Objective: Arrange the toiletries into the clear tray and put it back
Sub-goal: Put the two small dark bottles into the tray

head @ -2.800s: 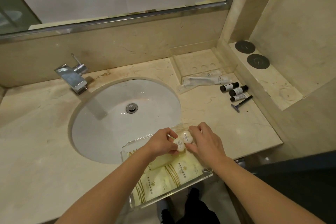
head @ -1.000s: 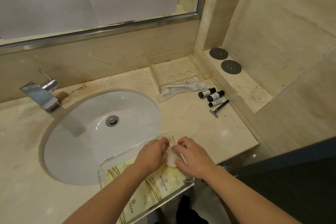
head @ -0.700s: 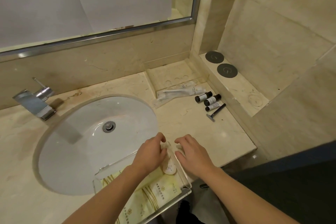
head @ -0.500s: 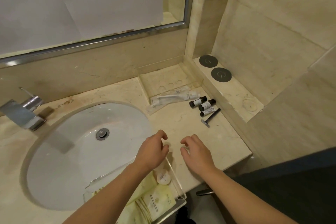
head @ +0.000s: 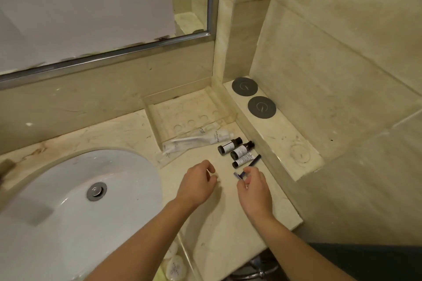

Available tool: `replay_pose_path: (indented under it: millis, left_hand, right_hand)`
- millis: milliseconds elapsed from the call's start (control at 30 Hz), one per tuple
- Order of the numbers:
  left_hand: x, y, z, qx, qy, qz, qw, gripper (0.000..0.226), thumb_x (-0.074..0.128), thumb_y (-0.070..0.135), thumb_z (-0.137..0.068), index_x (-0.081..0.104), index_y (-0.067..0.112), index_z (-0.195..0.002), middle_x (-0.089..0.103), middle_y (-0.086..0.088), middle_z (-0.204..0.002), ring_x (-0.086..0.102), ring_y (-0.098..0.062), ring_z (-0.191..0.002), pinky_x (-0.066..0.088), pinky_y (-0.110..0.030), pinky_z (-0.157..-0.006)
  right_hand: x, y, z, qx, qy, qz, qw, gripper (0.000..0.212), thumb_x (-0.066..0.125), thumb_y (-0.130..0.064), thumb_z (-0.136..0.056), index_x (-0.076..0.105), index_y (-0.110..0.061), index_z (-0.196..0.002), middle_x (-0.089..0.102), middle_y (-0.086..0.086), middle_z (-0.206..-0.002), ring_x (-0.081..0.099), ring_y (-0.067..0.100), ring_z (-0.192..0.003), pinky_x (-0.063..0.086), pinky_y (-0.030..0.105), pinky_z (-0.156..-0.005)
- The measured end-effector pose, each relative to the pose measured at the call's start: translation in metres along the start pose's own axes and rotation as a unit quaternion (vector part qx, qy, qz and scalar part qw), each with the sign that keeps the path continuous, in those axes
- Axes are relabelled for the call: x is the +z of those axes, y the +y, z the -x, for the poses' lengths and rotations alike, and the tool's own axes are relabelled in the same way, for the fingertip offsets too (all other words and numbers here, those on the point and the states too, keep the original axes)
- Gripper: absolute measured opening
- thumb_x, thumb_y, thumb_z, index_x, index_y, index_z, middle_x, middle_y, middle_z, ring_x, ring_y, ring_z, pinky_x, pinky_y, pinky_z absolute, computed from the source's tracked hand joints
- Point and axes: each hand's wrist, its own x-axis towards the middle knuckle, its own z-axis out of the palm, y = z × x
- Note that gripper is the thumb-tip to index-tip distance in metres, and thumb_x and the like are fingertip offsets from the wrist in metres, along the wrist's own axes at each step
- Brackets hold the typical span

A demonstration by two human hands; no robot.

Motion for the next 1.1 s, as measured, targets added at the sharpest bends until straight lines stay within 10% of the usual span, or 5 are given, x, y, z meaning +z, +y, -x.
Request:
replay_pose_path:
  millis: [433,1100]
  left_hand:
    - [0.02,0.025,-0.073,-0.062,0.07,0.037,0.995,0.033,0.057,0.022,-0.089,0.053,0.012,-0.12,0.051,-0.006,-0.117,0.059,-0.026,-0.097,0.048,-0.034,-0.082]
    - [0.028,0.017,-0.09,-0.097,0.033,0.021,0.995,0.026,0.06,0.025,-0.086,0.057,0.009,-0.107,0.054,-0.008,-0.109,0.058,-0.026,-0.088,0.045,-0.032,-0.073]
  right_hand:
    - [0.003,-0.018,-0.057,-0.013,0.026,-0.019,0.999,0.029,0.054,-0.019,-0.09,0.055,-0.025,-0.119,0.053,0.0,-0.112,0.059,0.021,-0.089,0.053,0.041,-0.072]
    - [0.01,-0.037,-0.09,0.037,-0.071,0.164,0.983,0.055,0.063,-0.046,-0.082,0.039,-0.035,-0.13,0.045,0.01,-0.121,0.059,0.033,-0.101,0.052,0.038,-0.076]
